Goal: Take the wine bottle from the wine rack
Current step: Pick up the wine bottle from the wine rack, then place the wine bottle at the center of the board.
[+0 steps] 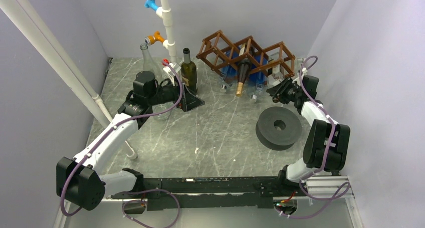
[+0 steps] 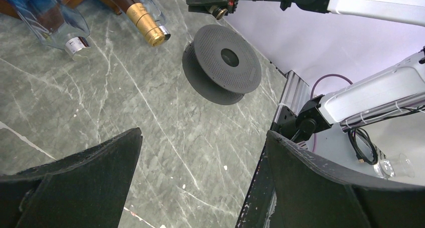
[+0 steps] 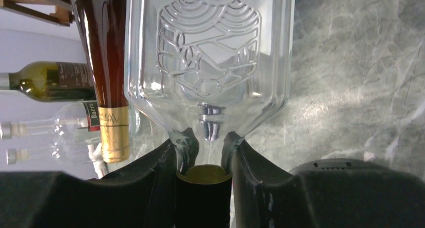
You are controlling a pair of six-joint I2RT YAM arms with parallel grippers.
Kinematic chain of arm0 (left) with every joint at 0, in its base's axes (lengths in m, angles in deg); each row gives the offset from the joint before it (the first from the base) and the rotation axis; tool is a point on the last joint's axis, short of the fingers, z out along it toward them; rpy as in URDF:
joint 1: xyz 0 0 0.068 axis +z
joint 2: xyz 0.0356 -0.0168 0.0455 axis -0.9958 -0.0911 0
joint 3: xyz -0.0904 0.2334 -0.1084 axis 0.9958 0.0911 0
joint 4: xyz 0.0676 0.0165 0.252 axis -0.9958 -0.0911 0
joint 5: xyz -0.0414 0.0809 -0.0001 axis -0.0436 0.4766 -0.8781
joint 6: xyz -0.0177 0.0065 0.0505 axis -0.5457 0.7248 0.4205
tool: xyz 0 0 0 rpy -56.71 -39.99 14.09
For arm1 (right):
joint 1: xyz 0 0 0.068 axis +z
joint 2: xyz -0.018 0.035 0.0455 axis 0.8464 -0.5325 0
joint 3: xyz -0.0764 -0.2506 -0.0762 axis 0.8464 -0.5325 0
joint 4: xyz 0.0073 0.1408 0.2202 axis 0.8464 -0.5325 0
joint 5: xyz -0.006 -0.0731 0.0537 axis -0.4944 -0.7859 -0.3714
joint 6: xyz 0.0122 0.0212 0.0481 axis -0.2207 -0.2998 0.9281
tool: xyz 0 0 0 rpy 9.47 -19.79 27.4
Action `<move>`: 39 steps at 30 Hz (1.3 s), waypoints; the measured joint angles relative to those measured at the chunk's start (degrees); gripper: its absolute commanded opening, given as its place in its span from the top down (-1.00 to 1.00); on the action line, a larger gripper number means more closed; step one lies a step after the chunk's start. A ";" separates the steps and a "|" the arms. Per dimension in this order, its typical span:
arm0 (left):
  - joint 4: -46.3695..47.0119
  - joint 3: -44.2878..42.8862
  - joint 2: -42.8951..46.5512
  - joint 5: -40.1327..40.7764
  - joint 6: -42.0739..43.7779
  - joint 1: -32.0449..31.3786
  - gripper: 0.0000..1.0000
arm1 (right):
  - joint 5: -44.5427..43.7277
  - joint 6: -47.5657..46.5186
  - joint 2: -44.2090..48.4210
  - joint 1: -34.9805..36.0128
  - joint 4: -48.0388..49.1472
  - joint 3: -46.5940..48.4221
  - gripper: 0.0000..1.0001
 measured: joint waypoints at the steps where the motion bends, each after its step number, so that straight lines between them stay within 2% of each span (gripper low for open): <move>1: 0.00 0.00 0.00 0.00 0.02 0.00 -0.98 | 0.17 0.00 0.61 -0.02 -0.04 -0.57 1.00; 39: -0.15 0.00 0.26 0.02 0.26 -0.02 -0.98 | 5.49 -1.11 16.35 -4.61 -17.86 -3.85 1.00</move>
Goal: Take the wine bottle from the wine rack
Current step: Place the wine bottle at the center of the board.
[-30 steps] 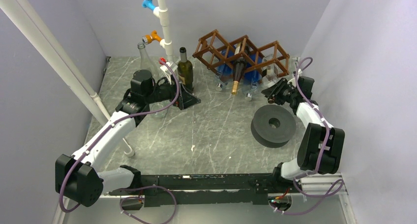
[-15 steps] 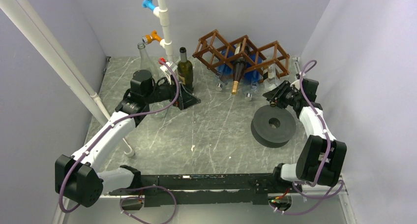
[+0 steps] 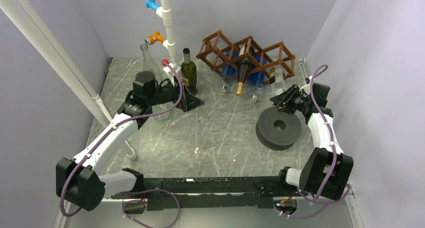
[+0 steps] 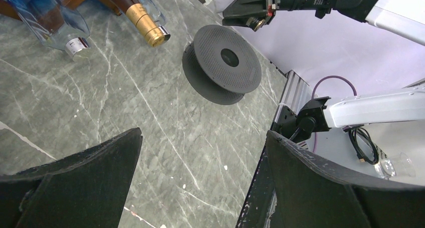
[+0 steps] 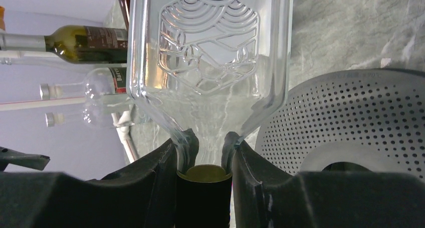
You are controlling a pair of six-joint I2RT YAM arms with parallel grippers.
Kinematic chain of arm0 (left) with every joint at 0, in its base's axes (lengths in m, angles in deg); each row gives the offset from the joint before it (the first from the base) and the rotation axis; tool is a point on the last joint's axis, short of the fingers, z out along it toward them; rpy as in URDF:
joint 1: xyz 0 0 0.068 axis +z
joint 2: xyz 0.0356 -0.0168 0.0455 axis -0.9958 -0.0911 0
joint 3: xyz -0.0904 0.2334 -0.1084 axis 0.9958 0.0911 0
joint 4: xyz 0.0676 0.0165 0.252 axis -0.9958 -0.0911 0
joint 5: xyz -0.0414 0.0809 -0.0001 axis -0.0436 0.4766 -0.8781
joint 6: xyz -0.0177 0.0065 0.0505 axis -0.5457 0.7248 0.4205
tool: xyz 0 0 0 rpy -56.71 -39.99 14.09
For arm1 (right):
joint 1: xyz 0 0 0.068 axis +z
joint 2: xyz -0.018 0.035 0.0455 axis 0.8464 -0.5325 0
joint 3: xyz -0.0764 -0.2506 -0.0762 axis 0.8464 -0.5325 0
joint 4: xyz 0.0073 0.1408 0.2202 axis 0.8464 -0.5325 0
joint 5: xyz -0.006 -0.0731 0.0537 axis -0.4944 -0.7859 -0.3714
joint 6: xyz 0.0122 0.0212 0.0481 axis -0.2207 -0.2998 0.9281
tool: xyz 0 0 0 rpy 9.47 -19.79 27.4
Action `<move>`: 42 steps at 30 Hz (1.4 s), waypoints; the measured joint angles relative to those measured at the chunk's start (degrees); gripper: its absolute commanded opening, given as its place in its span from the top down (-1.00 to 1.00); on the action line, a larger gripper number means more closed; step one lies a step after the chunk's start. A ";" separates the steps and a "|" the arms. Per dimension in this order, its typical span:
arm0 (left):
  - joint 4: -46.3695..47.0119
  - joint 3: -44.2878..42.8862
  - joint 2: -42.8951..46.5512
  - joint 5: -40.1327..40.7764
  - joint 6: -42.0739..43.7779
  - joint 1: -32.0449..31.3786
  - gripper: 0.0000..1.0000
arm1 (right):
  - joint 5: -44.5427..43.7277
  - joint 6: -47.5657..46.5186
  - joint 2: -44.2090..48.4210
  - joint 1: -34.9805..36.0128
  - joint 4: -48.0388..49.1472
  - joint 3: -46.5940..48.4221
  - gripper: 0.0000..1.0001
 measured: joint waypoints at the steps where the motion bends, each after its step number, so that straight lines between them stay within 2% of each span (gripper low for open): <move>1: 0.00 0.00 0.02 0.00 0.00 0.00 -0.98 | 0.24 -0.02 0.46 -0.20 -0.48 -0.13 1.00; 28: 0.59 0.00 2.10 -0.55 0.17 -1.03 -0.98 | 7.21 -6.08 16.13 -3.93 -12.92 -5.09 1.00; 42: 2.91 2.05 4.92 -1.55 5.42 -6.05 -0.98 | 11.61 -12.55 18.69 -3.82 -18.43 -4.98 1.00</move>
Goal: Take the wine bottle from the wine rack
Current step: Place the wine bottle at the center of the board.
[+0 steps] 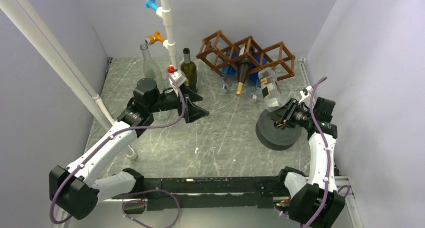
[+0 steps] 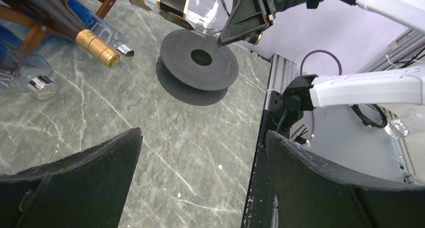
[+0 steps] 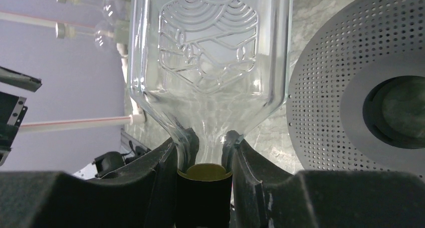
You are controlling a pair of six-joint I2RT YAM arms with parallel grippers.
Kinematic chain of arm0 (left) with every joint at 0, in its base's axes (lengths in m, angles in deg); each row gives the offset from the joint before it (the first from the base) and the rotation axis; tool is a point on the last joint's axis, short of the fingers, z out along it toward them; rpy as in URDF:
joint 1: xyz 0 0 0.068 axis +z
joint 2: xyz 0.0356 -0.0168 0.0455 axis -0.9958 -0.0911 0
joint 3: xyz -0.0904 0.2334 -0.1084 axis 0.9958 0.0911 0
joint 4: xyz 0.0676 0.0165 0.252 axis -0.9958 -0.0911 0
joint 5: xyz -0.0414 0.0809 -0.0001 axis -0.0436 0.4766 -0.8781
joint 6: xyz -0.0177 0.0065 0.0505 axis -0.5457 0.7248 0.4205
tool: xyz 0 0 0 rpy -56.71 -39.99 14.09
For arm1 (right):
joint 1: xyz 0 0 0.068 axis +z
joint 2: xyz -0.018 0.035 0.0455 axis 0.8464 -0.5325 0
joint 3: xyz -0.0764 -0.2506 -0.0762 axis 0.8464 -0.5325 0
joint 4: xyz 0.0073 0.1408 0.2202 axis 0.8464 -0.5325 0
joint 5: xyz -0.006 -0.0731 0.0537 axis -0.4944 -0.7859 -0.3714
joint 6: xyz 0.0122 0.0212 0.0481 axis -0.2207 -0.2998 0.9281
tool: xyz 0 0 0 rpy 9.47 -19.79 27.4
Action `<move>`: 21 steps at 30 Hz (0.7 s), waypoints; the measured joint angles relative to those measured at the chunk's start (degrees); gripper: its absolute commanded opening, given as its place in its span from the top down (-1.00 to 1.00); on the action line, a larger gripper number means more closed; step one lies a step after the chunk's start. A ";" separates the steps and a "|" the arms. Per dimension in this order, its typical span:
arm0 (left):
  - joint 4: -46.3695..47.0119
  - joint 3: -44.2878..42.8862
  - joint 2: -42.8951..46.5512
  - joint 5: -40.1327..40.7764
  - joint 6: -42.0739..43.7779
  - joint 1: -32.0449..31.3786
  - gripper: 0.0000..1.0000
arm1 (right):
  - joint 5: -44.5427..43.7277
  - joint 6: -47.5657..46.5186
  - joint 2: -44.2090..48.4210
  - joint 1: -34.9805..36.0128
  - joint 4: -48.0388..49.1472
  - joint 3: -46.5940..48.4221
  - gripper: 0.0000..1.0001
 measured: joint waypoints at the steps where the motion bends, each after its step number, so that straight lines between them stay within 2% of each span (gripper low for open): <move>1: 0.09 0.17 0.09 -0.04 0.46 -0.26 -0.98 | 0.39 -0.66 -0.02 0.17 -0.48 0.28 1.00; 11: 1.62 2.89 3.13 -0.04 6.49 -2.58 -0.98 | 2.67 -7.85 -1.36 5.31 -6.21 8.52 1.00; 16: 3.63 6.43 7.23 1.07 10.99 -3.85 -0.98 | 2.43 -10.60 -4.31 13.70 -7.61 12.61 1.00; 21: 4.20 9.79 12.57 3.61 19.54 -6.56 -0.98 | 2.54 -15.21 -8.52 19.91 -11.93 16.55 1.00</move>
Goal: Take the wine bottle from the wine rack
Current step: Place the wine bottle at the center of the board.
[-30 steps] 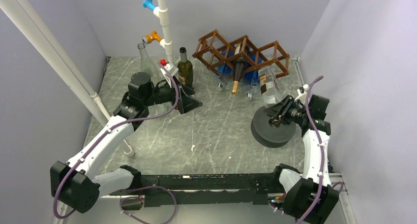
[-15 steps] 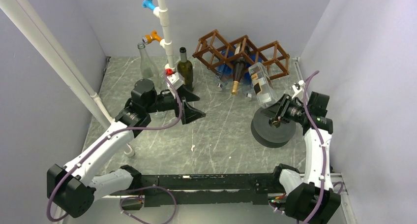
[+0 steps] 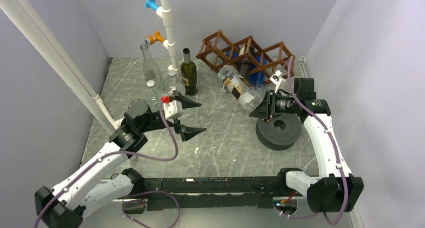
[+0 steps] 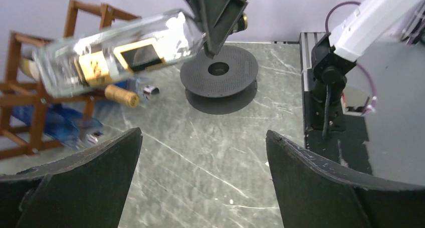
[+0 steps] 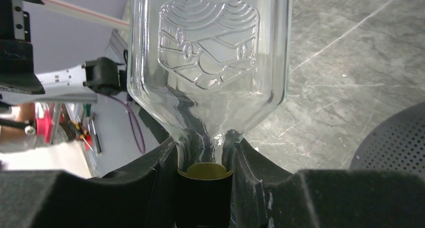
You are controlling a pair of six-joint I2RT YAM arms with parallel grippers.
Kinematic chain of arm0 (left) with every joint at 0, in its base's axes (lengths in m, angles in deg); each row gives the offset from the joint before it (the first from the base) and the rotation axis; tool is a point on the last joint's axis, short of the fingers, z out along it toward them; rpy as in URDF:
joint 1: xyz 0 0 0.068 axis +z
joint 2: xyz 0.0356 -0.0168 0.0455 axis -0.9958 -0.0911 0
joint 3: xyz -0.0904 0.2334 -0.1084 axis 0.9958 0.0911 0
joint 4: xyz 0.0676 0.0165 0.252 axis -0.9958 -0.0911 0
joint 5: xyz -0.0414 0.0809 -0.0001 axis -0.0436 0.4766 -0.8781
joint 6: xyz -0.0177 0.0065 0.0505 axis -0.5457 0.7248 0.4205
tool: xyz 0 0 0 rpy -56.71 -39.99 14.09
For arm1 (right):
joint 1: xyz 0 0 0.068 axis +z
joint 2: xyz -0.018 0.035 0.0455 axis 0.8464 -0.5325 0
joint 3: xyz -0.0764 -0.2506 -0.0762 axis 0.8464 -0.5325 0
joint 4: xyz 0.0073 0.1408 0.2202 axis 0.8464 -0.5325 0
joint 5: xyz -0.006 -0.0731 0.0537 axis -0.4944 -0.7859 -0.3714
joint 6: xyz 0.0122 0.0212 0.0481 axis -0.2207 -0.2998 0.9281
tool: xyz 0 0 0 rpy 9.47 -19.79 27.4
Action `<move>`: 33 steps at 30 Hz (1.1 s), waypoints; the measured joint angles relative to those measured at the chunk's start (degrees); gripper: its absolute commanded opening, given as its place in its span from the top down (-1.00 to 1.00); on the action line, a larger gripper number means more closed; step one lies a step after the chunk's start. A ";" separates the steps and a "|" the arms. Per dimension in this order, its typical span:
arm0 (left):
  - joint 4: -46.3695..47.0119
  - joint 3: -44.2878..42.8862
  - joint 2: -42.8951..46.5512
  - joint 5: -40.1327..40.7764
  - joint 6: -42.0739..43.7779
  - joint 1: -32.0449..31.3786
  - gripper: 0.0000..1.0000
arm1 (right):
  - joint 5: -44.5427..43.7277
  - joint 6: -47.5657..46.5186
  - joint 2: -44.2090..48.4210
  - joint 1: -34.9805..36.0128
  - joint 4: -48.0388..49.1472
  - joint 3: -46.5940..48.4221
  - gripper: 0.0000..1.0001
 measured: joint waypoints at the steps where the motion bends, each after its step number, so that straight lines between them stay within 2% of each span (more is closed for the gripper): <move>1: -0.09 0.48 1.20 0.81 2.58 -0.98 -0.98 | -0.20 -1.18 -1.03 1.44 -1.03 0.98 1.00; 9: -3.56 2.29 5.64 9.46 17.84 -9.38 -0.98 | -1.75 -10.62 -7.98 11.87 -7.61 5.95 1.00; 17: -7.19 2.29 0.98 17.88 25.79 -15.54 -0.98 | -3.17 -17.66 -14.12 19.56 -11.89 5.97 1.00; 24: -8.09 2.29 -6.01 24.02 30.77 -21.42 -0.98 | -4.07 -21.73 -19.69 22.29 -12.59 5.97 1.00; 33: -6.58 2.45 -11.37 30.47 34.58 -23.19 -0.98 | -4.48 -26.82 -24.81 23.87 -13.79 5.95 1.00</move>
